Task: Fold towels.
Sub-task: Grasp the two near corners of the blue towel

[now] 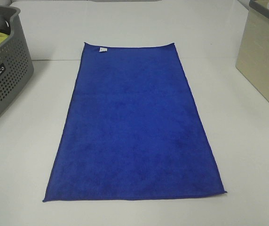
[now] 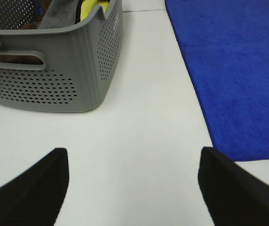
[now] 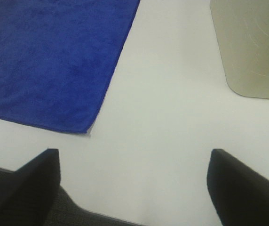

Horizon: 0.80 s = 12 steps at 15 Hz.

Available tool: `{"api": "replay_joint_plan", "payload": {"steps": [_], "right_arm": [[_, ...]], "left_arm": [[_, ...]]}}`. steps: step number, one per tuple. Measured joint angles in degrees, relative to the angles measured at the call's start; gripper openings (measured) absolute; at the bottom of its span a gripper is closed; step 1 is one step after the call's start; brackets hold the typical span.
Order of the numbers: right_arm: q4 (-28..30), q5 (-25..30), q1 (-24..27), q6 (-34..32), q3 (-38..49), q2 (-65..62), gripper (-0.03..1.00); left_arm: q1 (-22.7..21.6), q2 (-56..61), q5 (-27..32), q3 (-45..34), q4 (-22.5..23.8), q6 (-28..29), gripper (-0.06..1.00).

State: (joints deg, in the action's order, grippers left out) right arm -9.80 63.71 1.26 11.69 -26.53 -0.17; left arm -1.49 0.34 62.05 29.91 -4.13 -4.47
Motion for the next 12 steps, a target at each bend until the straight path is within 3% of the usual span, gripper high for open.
{"api": "replay_joint_plan", "payload": {"steps": [3, 5, 7, 9, 12], "right_arm": [[-0.74, -0.86, 0.0, -1.66, -0.11, 0.0, 0.82], [-2.69, -5.56, 0.0, -5.67, -0.17, 0.63, 0.81], [-2.98, -12.09, 0.0, -6.88, -0.23, 5.33, 0.8], [-3.09, -16.79, 0.0, -7.39, -0.29, 12.55, 0.77], [-4.53, -18.33, 0.0, -7.68, -1.03, 25.78, 0.73]], "left_arm": [[0.0, -0.29, -1.95, 0.57, -0.06, 0.0, 0.73], [0.0, -1.89, -11.52, 0.29, -1.32, 0.29, 0.73], [0.0, -5.21, -23.32, -3.44, -6.42, 0.86, 0.73], [0.0, -10.94, -31.51, -6.76, -12.66, 0.92, 0.73], [0.46, -22.06, -34.89, -7.51, -23.49, 0.97, 0.73]]}}
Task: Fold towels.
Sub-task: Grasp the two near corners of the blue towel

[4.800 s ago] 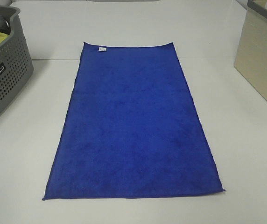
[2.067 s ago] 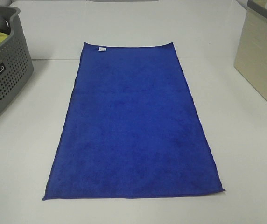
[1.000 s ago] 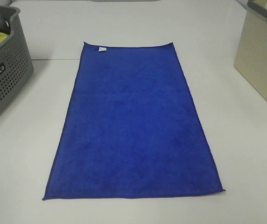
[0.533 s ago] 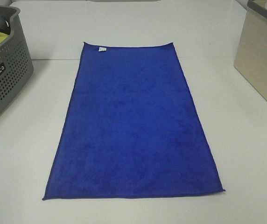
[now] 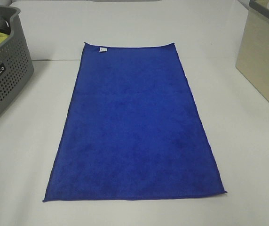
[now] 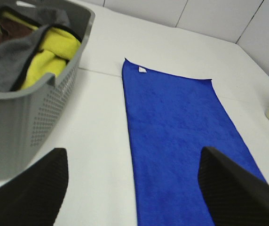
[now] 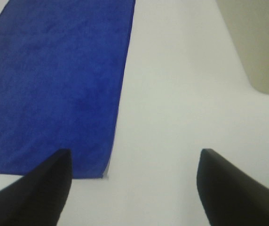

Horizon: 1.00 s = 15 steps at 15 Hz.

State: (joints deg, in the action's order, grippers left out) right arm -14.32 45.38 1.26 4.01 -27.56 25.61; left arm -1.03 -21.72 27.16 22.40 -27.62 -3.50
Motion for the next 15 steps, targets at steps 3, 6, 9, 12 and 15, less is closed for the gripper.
{"api": "replay_joint_plan", "payload": {"steps": [3, 6, 9, 12, 15], "right_arm": [[-1.66, 0.0, 0.0, 0.0, -2.52, 14.5, 0.67], [-3.5, 1.43, 0.0, 0.69, -7.22, 28.88, 0.66], [-8.65, 3.95, 0.0, 7.62, -9.51, 41.88, 0.66], [-19.25, 4.58, 0.0, 17.02, -9.51, 52.25, 0.66], [-24.06, 2.86, 0.0, 21.37, -9.63, 59.13, 0.66]], "left_arm": [[0.0, -13.41, 0.29, 0.0, -8.77, -1.15, 0.73], [0.0, -28.65, 0.4, 0.0, -15.58, -4.24, 0.73], [0.0, -42.28, 1.49, 0.0, -22.98, -14.73, 0.73], [0.0, -52.94, 3.44, 0.0, -31.74, -27.33, 0.73], [0.0, -59.76, 5.61, 0.06, -40.68, -37.07, 0.73]]}}
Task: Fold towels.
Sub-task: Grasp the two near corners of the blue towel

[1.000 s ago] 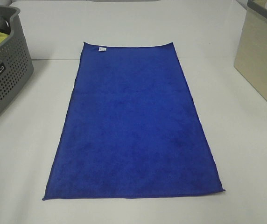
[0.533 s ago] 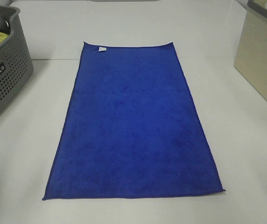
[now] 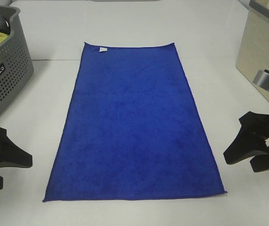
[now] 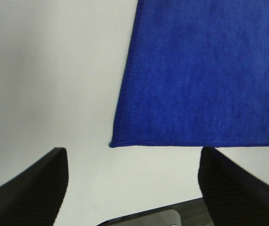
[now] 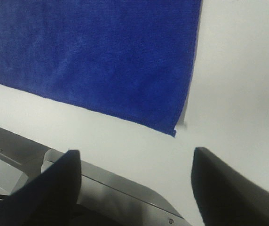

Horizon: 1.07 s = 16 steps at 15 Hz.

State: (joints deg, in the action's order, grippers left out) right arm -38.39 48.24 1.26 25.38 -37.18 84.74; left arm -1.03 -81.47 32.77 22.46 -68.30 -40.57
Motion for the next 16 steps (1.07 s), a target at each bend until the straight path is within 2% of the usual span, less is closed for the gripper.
{"api": "replay_joint_plan", "payload": {"steps": [1, 2, 4, 6, 8, 12, 16], "right_arm": [[-0.69, -0.74, 0.0, 0.92, -0.23, 3.9, 0.66], [-0.97, -0.97, 0.0, 1.2, -0.29, 5.33, 0.66], [-4.01, -1.78, 0.0, 3.72, -0.29, 10.66, 0.66], [-6.3, -3.5, 0.0, 6.3, -0.29, 12.66, 0.69], [-7.33, -5.5, 0.0, 7.16, -0.4, 14.27, 0.7], [-8.77, -8.59, 0.0, 8.08, -0.46, 18.56, 0.7], [-20.74, -4.76, 0.17, 17.19, -0.63, 24.06, 0.66]], "left_arm": [[0.0, -3.09, 0.69, -0.17, -5.96, -5.73, 0.73], [0.0, -3.84, 0.8, -0.17, -7.45, -7.22, 0.73], [0.17, -8.02, 1.09, -0.17, -15.41, -15.53, 0.73], [1.83, -11.4, 1.03, -0.06, -19.88, -21.26, 0.73], [3.44, -14.95, 0.92, 1.32, -21.31, -23.32, 0.73], [7.96, -22.46, 0.34, 6.65, -21.66, -23.72, 0.73], [10.83, -26.93, 3.5, 10.37, -23.09, -22.98, 0.73]]}}
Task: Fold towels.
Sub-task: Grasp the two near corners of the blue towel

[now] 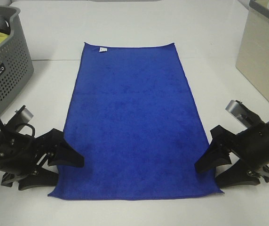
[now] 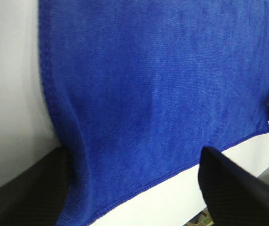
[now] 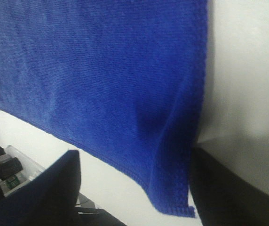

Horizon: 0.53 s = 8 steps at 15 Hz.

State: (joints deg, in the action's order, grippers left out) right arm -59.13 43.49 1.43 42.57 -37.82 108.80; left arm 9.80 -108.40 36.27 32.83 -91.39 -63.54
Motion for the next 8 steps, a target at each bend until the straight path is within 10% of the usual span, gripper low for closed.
{"api": "replay_joint_plan", "payload": {"steps": [3, 8], "right_arm": [[-3.5, 0.74, 0.0, 3.27, 0.0, 1.83, 0.55], [-2.75, -2.98, 0.0, 3.44, 0.0, 2.41, 0.06]], "left_arm": [[0.0, -1.2, 0.69, 0.52, -0.17, 0.17, 0.62], [0.0, -1.95, -2.35, 0.69, 0.86, -0.17, 0.01]]}}
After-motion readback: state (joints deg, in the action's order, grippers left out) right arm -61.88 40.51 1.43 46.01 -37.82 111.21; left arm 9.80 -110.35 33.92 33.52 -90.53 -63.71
